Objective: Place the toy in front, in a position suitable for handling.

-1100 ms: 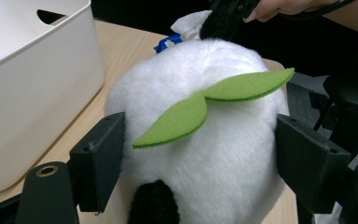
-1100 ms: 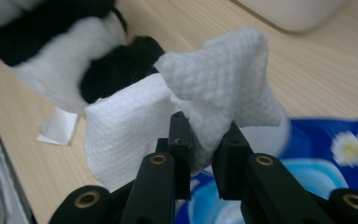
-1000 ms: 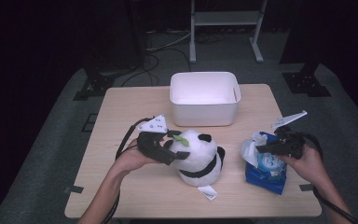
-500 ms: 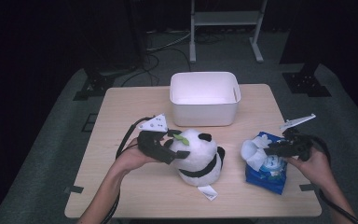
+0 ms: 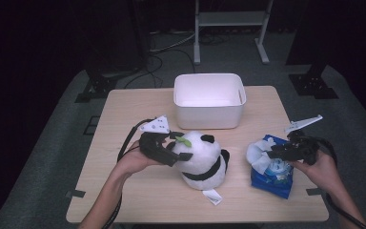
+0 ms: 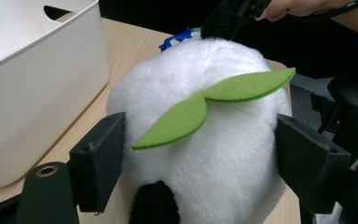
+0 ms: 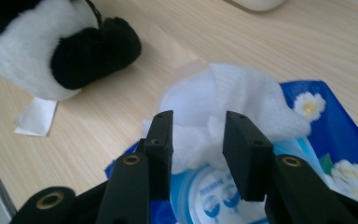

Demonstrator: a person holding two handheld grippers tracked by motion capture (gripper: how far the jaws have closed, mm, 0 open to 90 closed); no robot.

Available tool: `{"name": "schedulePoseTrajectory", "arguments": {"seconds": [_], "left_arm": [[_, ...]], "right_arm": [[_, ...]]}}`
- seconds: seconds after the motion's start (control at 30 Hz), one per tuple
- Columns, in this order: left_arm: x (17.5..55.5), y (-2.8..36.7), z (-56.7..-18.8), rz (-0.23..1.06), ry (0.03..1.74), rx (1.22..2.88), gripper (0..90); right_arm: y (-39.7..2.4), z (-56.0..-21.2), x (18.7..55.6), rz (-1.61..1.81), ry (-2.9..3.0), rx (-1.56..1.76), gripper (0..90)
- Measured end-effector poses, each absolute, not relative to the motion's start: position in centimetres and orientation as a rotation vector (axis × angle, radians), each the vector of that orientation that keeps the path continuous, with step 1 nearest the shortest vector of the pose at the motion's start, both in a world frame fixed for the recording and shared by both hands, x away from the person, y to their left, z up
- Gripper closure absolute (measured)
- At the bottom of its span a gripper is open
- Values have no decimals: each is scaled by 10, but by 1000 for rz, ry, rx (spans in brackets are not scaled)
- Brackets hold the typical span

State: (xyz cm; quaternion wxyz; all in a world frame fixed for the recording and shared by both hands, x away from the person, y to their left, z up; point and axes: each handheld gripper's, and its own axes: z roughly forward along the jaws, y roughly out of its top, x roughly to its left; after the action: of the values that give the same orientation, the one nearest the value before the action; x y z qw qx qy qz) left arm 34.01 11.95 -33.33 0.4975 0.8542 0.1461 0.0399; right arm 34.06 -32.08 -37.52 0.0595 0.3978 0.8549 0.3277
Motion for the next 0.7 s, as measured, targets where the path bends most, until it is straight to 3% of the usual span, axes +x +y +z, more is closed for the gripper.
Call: {"name": "schedulePoseTrajectory", "arguments": {"seconds": [0.7], "left_arm": [[342,129,-336,105,375,2073,214]], "right_arm": [[-276,-368,338,1099,2677,1013,617]]}}
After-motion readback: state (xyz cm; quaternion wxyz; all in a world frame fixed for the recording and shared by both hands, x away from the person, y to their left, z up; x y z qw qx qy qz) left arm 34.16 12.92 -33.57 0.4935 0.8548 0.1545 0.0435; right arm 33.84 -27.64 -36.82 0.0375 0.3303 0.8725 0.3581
